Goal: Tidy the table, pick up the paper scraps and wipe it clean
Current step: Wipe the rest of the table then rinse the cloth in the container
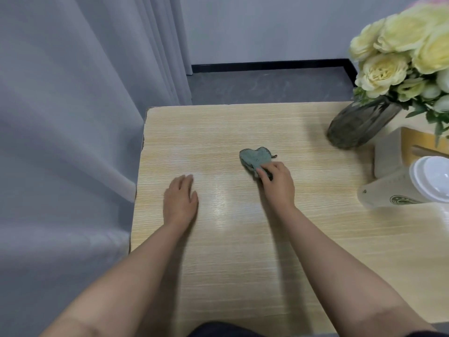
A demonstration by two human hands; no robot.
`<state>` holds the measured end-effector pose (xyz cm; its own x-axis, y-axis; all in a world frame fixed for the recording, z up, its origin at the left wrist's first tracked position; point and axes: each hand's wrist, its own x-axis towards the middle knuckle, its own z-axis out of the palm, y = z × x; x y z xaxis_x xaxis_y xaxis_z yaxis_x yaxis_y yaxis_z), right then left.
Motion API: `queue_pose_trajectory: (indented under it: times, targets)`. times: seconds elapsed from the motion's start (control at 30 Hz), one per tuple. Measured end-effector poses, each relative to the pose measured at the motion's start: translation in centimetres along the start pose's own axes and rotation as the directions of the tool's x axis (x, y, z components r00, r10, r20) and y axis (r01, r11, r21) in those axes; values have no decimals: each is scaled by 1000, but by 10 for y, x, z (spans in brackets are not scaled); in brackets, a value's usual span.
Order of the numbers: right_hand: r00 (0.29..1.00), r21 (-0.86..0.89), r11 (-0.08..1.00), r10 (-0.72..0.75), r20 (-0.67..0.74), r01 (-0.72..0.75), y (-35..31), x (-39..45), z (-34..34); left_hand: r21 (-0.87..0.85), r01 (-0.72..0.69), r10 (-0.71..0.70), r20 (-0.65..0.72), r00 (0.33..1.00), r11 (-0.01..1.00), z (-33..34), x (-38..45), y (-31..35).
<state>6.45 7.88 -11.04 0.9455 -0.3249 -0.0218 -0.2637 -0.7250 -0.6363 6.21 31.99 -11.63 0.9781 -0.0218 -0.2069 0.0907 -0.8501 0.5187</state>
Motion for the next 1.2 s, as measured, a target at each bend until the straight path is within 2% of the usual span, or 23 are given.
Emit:
queue_pose_trajectory:
  times: [0.07, 0.13, 0.2, 0.27, 0.33, 0.4, 0.53, 0.63, 0.77, 0.83, 0.9, 0.97, 1.03, 1.1, 1.13, 1.2]
  targets:
    - [996, 111, 994, -23, 86, 13, -13, 1, -6, -205, -78, 90, 51, 995, 976, -1, 4, 25]
    - [977, 213, 977, -45, 210, -1, -26, 2, -12, -251, -190, 226, 123, 966, 949, -2, 10, 50]
    - [950, 259, 966, -94, 299, 14, -37, 3, -18, -264, -303, 347, 139, 927, 916, -5, 19, 71]
    - [927, 314, 949, -104, 360, -15, -47, 2, -25, -311, -332, 387, 138, 912, 891, -11, 25, 85]
    - [915, 407, 911, -106, 389, -68, -53, -1, -36, -389, -256, 344, 174, 923, 885, -21, 26, 92]
    - [888, 458, 883, -123, 443, -106, -48, -5, -43, -508, -119, 263, 221, 939, 853, -30, 24, 95]
    - [854, 431, 891, -108, 509, -144, -31, -10, -50, -669, 116, 146, 323, 935, 734, -39, 20, 96]
    - [834, 458, 863, -83, 546, -214, -26, -9, -60, -662, 252, 86, 434, 897, 706, -39, 15, 96]
    - [788, 407, 867, -26, 615, -289, -14, -4, -60, -521, 325, -33, 493, 870, 789, -24, 12, 85]
    - [769, 265, 943, -18, 639, -199, -10, -6, -48, -453, 367, -113, 495, 862, 813, -13, 9, 77]
    - [797, 160, 982, -17, 604, -100, -11, -9, -33, -439, 351, -103, 496, 862, 827, -2, 10, 70]
    - [861, 129, 991, -51, 506, -18, -16, -11, -25, -402, 234, -43, 430, 902, 885, 2, 11, 70]
    - [897, 69, 986, -164, 411, 149, -16, -10, -24, -353, 93, 8, 275, 961, 931, 3, 14, 72]
    - [854, -27, 937, -306, 421, 349, -9, -13, -25, -279, -28, 88, 206, 974, 960, 4, 15, 69]
    - [816, -73, 901, -349, 460, 427, -4, -16, -25, -234, -85, 142, 238, 961, 968, 4, 15, 65]
    - [772, -134, 868, -342, 535, 478, 4, -26, -24, -141, -208, 244, 320, 915, 968, 6, 14, 52]
